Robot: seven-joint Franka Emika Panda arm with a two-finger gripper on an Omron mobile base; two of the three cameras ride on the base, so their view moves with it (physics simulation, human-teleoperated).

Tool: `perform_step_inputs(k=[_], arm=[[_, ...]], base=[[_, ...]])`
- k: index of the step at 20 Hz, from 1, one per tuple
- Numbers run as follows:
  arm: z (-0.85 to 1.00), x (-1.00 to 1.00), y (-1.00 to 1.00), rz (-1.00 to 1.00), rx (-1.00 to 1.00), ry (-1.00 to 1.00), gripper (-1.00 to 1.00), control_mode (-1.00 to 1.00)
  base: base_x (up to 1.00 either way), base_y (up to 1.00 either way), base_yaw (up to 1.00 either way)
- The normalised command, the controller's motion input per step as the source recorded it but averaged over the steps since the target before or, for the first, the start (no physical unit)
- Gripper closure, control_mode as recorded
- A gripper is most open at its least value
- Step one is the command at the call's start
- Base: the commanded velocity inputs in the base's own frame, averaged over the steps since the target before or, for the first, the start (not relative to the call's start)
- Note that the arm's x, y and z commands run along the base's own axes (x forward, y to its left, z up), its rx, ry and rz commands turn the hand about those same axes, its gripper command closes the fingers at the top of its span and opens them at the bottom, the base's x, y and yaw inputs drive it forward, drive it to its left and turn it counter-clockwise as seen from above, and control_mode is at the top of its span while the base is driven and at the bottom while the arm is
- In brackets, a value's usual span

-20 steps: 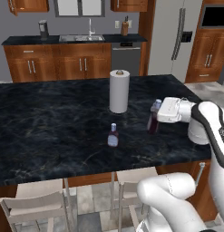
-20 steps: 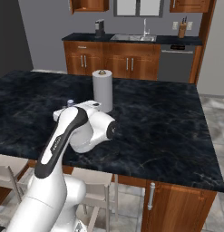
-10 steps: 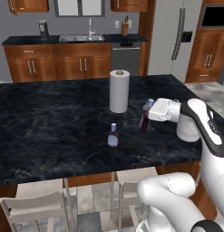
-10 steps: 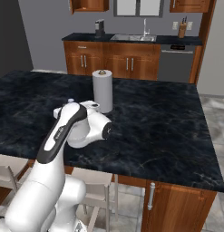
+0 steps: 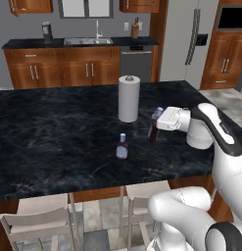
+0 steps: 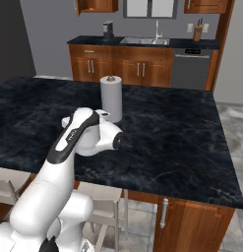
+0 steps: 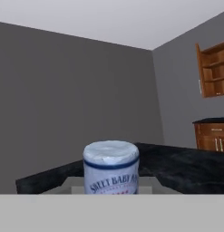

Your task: The dining table condiment station is running low on condiment bottle. Refill the condiment station by opening the cabinet and taking the condiment bottle from the cabinet and placing it on the dining table.

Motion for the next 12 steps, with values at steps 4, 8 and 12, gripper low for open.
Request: perform_step_inputs(k=[4,8,12], arm=[[-0.39,0.19,0.0,0.0,-0.04,0.0,1.0,-1.0],[-0.34,0.24,0.0,0.0,-0.06,0.0,1.0,-1.0],[-0.26,0.25,0.0,0.0,-0.06,0.03,1.0,-1.0]], base=[[0.0,0.0,0.0],[0.0,0.0,0.0],[0.0,0.0,0.0]])
